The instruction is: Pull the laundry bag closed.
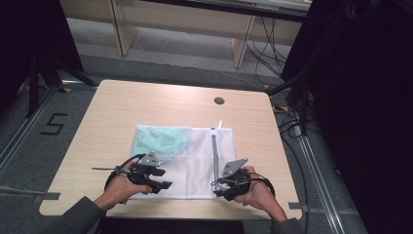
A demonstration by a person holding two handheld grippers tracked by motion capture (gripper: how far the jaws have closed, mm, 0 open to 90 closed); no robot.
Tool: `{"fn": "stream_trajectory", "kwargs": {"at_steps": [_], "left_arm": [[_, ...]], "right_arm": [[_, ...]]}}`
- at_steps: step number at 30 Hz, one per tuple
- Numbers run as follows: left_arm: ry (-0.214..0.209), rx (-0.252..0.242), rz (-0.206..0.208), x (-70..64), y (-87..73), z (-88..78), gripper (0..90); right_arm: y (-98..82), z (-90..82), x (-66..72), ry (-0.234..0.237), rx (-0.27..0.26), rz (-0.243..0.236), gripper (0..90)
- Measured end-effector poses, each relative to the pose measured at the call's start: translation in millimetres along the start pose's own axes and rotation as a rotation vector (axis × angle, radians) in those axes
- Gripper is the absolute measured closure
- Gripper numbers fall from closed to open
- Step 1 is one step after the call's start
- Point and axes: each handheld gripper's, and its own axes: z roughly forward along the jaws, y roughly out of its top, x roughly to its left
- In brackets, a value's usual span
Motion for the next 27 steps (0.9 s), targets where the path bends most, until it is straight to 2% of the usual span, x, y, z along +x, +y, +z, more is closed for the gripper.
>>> {"fn": "stream_trajectory", "kwargs": {"at_steps": [1, 2, 3, 4, 5, 14, 16, 22, 23, 24, 27], "left_arm": [[0.000, 0.005, 0.001, -0.8, -0.3, 0.9, 43.6], [0.003, 0.011, 0.017, -0.3, -0.4, 1.4, 43.0], [0.006, 0.019, 0.015, -0.4, -0.8, 1.7, 43.0], [0.006, 0.026, 0.011, -0.2, -1.3, 2.4, 42.9], [0.007, 0.032, 0.014, 0.8, -1.6, 2.6, 42.2], [0.008, 0.032, 0.003, 0.2, -1.5, 5.0, 39.7], [0.020, 0.044, -0.008, 0.9, -2.0, 4.8, 39.1], [0.012, 0.043, -0.015, 0.9, -2.1, 5.5, 38.6], [0.009, 0.045, -0.013, 1.0, -2.2, 5.7, 38.6], [0.020, 0.053, 0.009, 2.0, -1.9, 5.2, 38.6], [0.012, 0.048, 0.008, 1.5, -1.8, 5.7, 38.6]], "right_arm": [[-0.4, 0.2, 1.1, -0.003, 0.015, 0.016, 52.3], [-1.2, 1.6, 1.8, 0.008, 0.032, 0.015, 52.2], [-1.2, 1.6, 1.8, 0.008, 0.032, 0.015, 52.2], [-1.1, 3.6, 0.5, 0.013, 0.019, -0.010, 52.2], [-1.1, 3.5, 2.8, 0.010, 0.026, 0.019, 52.1], [-0.7, 7.3, 4.2, 0.040, 0.058, -0.006, 52.7], [0.1, 6.4, 4.7, 0.042, 0.055, -0.005, 53.8], [0.6, 4.1, 6.1, 0.062, 0.066, -0.041, 60.7], [0.6, 5.1, 6.9, 0.064, 0.068, -0.041, 62.5], [0.8, 5.2, 6.9, 0.065, 0.070, -0.041, 64.1], [0.6, 4.6, 6.8, 0.072, 0.073, -0.049, 67.1]]}}
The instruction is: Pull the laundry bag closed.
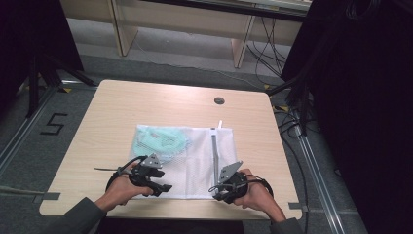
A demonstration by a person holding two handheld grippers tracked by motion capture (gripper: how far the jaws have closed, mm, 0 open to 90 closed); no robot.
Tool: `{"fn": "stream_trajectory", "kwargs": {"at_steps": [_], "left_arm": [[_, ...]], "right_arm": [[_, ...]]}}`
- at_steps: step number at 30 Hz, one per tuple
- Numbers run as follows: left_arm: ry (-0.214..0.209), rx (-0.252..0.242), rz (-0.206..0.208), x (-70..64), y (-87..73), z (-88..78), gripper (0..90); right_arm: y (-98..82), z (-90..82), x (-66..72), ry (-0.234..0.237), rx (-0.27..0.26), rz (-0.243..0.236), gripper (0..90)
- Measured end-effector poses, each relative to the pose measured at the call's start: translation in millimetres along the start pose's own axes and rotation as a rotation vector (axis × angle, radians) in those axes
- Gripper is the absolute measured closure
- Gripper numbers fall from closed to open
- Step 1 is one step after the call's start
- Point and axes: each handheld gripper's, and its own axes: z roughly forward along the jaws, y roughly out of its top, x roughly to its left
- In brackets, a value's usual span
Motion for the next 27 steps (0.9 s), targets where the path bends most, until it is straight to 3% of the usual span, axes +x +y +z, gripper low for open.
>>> {"fn": "stream_trajectory", "kwargs": {"at_steps": [12, 14, 16, 17, 18, 21, 23, 27], "left_arm": [[0.012, 0.016, -0.012, 0.8, -0.5, 0.7, 37.6], [0.004, 0.032, 0.019, 2.4, 0.2, -1.1, 37.6], [0.007, 0.029, 0.014, 2.0, 0.0, -0.8, 37.6], [0.006, 0.049, 0.033, 3.4, 0.2, -2.0, 37.6], [0.003, 0.000, -0.032, -0.7, -0.5, 1.7, 37.6], [0.009, 0.013, -0.008, 0.4, -0.3, 0.9, 37.6], [0.004, 0.001, -0.029, -0.6, -0.5, 1.7, 37.6], [0.010, 0.019, -0.007, 0.8, -0.5, 0.0, 37.4]], "right_arm": [[-0.5, -2.3, -1.2, -0.002, 0.009, 0.013, 81.4], [-0.5, -3.0, -1.4, -0.001, 0.008, 0.014, 83.0], [-0.7, -4.0, -1.7, -0.001, 0.007, 0.018, 83.3], [-0.7, -4.5, -1.8, 0.000, 0.008, 0.019, 83.0], [-0.9, -4.2, -1.9, -0.001, 0.004, 0.022, 82.4], [-0.3, -4.2, -1.3, 0.000, 0.011, 0.014, 83.9], [-0.2, -4.9, -1.1, -0.004, 0.011, 0.015, 84.5], [-0.3, -6.2, -1.6, -0.008, 0.009, 0.015, 85.2]]}}
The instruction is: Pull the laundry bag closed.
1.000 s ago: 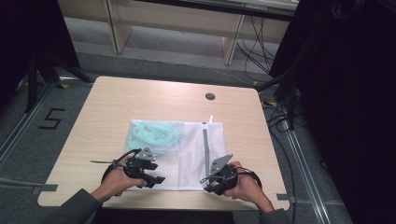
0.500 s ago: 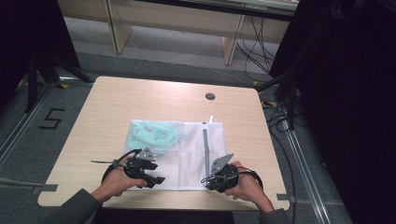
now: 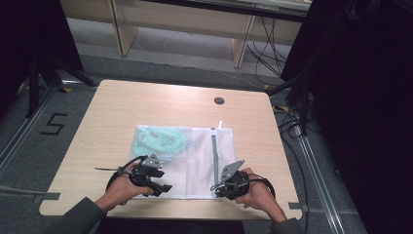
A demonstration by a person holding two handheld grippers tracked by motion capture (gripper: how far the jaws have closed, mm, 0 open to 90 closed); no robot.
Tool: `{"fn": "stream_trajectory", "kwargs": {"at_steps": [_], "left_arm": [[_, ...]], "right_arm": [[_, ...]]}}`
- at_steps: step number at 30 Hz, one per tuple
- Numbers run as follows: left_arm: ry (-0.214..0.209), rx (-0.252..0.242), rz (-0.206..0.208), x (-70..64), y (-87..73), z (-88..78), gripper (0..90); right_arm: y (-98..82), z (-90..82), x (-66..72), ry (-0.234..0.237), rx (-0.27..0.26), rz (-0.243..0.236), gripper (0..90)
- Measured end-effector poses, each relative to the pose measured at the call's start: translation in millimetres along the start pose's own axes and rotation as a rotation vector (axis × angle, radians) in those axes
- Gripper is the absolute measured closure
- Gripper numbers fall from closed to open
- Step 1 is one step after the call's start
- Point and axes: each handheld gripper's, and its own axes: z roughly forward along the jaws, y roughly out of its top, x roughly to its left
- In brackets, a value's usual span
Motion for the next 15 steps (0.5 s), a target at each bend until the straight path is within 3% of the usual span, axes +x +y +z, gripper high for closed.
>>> {"fn": "stream_trajectory", "kwargs": {"at_steps": [2, 7, 10, 14, 15], "left_arm": [[-0.003, 0.005, 0.016, 1.2, 0.3, -0.9, 37.4], [-0.002, -0.012, -0.017, -1.0, -0.3, 1.2, 37.4], [0.001, -0.005, 0.009, 0.0, 0.2, 0.9, 37.3], [-0.004, -0.014, -0.003, -1.8, 0.1, 1.1, 36.8], [-0.005, 0.002, 0.016, -0.8, 0.3, -0.3, 36.7]], "right_arm": [[-0.4, -0.4, 0.0, 0.000, 0.002, 0.000, 85.8], [-1.4, -1.2, -0.8, -0.004, 0.010, 0.004, 86.1], [-1.6, -0.9, -1.3, -0.008, 0.013, 0.008, 86.3], [-0.7, -2.7, -1.0, -0.016, 0.022, 0.025, 86.5], [-0.8, -3.0, -1.2, -0.013, 0.021, 0.027, 86.5]]}}
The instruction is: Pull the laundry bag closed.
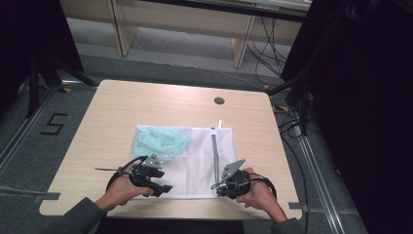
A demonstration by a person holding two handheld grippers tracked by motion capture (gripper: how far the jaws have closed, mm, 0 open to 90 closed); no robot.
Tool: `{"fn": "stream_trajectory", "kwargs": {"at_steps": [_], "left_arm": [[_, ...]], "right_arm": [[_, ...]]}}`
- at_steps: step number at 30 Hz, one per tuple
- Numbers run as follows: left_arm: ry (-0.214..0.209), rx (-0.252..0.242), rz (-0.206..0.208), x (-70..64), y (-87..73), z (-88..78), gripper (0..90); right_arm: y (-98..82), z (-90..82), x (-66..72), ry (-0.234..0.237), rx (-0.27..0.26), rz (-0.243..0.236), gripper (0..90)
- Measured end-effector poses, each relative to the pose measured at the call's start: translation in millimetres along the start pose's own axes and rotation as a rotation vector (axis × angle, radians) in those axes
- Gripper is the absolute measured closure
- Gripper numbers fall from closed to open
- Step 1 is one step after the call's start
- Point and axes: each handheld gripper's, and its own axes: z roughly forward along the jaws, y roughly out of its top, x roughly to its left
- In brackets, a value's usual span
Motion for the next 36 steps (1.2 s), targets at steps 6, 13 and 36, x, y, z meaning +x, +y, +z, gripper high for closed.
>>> {"fn": "stream_trajectory", "kwargs": {"at_steps": [6, 13, 36], "left_arm": [[0.007, -0.012, -0.005, -4.5, 1.0, 2.2, 36.2], [-0.017, -0.057, 0.047, -23.6, 4.8, 5.6, 36.0], [-0.036, -0.172, 0.169, -83.4, 31.1, 70.0, 46.4]], "right_arm": [[-0.4, -2.1, -2.8, 0.000, -0.031, 0.020, 86.5], [-0.2, -10.1, -6.4, -0.002, -0.074, 0.041, 86.6], [6.8, -16.5, -7.8, -0.013, -0.130, 0.084, 86.6]]}}
